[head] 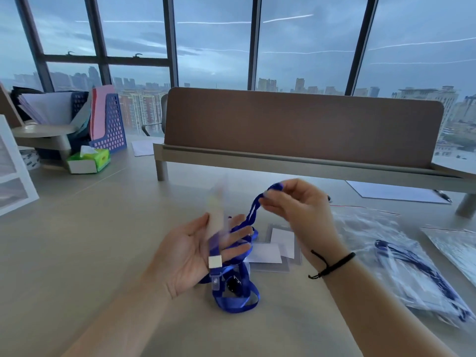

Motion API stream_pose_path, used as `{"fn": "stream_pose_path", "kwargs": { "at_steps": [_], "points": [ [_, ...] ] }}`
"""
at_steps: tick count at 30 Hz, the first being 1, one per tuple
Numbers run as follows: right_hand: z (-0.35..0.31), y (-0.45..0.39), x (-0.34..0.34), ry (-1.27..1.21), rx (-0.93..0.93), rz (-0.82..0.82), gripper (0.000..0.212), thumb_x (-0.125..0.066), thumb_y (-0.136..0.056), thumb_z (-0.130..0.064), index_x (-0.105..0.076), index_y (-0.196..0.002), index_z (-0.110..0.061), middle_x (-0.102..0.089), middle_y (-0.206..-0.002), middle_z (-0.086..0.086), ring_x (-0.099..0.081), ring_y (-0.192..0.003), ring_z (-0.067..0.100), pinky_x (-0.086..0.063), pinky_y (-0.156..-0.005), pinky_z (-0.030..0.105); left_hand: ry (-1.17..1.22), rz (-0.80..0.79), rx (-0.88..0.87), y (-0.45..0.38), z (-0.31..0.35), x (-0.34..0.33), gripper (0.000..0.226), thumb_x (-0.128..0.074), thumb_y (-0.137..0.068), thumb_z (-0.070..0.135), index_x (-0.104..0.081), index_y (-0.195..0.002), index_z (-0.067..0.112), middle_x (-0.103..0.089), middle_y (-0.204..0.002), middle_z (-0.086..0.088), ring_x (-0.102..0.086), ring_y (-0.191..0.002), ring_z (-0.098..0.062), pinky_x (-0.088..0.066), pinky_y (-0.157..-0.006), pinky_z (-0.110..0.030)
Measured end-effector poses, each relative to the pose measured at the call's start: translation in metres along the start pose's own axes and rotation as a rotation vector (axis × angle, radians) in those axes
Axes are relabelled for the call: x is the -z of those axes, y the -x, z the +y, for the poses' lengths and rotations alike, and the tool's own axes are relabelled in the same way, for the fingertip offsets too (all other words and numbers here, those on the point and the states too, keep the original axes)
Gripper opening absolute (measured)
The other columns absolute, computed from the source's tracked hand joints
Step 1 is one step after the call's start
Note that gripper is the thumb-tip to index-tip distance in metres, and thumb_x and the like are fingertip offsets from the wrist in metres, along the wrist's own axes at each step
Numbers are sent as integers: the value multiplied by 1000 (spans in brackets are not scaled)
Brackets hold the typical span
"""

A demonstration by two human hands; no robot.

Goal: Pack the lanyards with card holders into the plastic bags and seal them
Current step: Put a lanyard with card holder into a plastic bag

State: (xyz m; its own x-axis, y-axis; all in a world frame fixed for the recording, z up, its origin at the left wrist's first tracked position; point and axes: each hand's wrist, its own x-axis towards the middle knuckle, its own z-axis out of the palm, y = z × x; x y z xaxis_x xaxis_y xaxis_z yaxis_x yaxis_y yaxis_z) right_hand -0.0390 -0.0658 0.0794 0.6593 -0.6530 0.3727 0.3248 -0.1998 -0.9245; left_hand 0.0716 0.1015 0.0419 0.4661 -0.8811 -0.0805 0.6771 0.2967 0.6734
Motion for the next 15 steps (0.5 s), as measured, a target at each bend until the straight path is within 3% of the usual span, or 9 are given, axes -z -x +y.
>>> {"fn": "stream_pose_path", "kwargs": {
  "at_steps": [3,5,7,9,12,15],
  "points": [
    [12,11,-7,184,40,-210,8,-71,-82,5,-67,-83,-2,-74,-80,11,-73,-78,26,-60,-77,41,133,-38,56,-1,2,3,36,-31,-106,31,-61,-106,12,-55,-132,-37,-54,-123,-55,-32,-111,-66],
    [15,19,-12,255,38,-350,11,-69,-81,8,-66,-82,-2,-74,-76,4,-73,-74,18,-58,-71,32,120,-53,66,-3,0,6,41,-34,-105,31,-66,-103,5,-55,-130,-40,-57,-118,-55,-41,-104,-66],
    [17,25,-14,366,66,-463,11,-71,-78,5,-67,-81,-4,-74,-77,0,-72,-76,15,-59,-73,31,107,-93,69,-3,-2,7,46,-37,-103,30,-70,-103,-2,-57,-129,-39,-60,-116,-52,-48,-96,-63],
    [17,29,-14,523,132,-562,11,-74,-75,-3,-70,-80,-12,-71,-81,0,-68,-76,15,-58,-79,37,118,-92,70,-3,-2,9,48,-37,-103,28,-68,-113,-6,-58,-130,-34,-58,-122,-47,-49,-99,-61],
    [15,30,-8,689,99,-702,11,-73,-74,-10,-72,-83,-16,-70,-85,-5,-61,-78,7,-53,-82,30,163,-30,55,-7,-1,9,47,-39,-102,24,-56,-130,-9,-58,-135,-26,-58,-125,-40,-49,-100,-57],
    [14,30,-5,776,14,-837,11,-74,-75,-16,-71,-80,-25,-70,-89,-10,-61,-78,0,-51,-78,21,205,46,-3,-9,0,9,41,-42,-101,17,-70,-98,-12,-67,-98,-23,-67,-97,-35,-48,-102,-52]
  ]
}}
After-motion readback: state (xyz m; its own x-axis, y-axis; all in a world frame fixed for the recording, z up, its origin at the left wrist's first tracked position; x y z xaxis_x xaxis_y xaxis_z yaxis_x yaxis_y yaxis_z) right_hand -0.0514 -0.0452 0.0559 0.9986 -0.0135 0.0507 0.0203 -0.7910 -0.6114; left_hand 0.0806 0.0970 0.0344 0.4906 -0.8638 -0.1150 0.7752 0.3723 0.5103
